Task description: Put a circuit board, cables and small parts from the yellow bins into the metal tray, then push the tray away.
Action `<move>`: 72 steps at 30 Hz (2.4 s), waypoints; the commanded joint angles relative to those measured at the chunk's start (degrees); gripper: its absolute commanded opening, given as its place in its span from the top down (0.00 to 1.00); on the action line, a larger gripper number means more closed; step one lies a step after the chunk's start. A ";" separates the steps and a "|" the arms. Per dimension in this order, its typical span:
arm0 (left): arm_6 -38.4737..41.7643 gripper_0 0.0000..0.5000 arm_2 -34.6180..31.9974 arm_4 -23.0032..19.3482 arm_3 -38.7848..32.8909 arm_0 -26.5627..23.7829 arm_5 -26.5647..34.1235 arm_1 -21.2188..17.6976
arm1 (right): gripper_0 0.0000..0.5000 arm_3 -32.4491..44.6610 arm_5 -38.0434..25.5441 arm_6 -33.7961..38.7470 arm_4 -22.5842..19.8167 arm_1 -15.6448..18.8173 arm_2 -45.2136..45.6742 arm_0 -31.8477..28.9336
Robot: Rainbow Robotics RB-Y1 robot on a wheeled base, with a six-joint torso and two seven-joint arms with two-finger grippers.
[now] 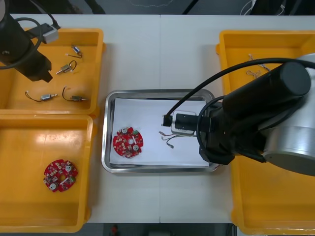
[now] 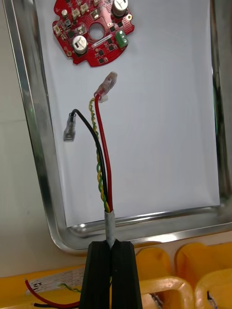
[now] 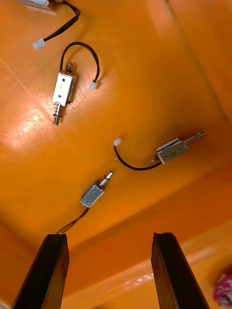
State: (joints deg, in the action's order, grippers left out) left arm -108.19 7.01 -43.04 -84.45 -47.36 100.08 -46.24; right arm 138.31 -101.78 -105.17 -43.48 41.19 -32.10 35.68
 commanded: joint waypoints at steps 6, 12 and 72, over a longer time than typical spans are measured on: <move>-9.41 0.00 -1.04 1.56 9.92 0.52 -7.62 -2.45 | 1.00 -8.32 7.03 -9.09 7.18 -3.05 -8.24 1.67; -10.64 0.00 3.45 1.38 14.40 0.52 -13.51 -2.54 | 1.00 -14.03 10.02 -12.25 9.46 -5.24 -10.53 1.67; 18.98 1.00 1.16 1.73 -8.53 6.76 1.43 -2.80 | 0.00 -3.57 -8.22 -7.16 15.70 -12.54 6.61 1.76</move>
State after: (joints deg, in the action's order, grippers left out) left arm -99.04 9.48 -41.16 -89.02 -40.83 99.02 -46.57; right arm 130.53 -109.68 -115.98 -27.33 29.22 -28.67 35.92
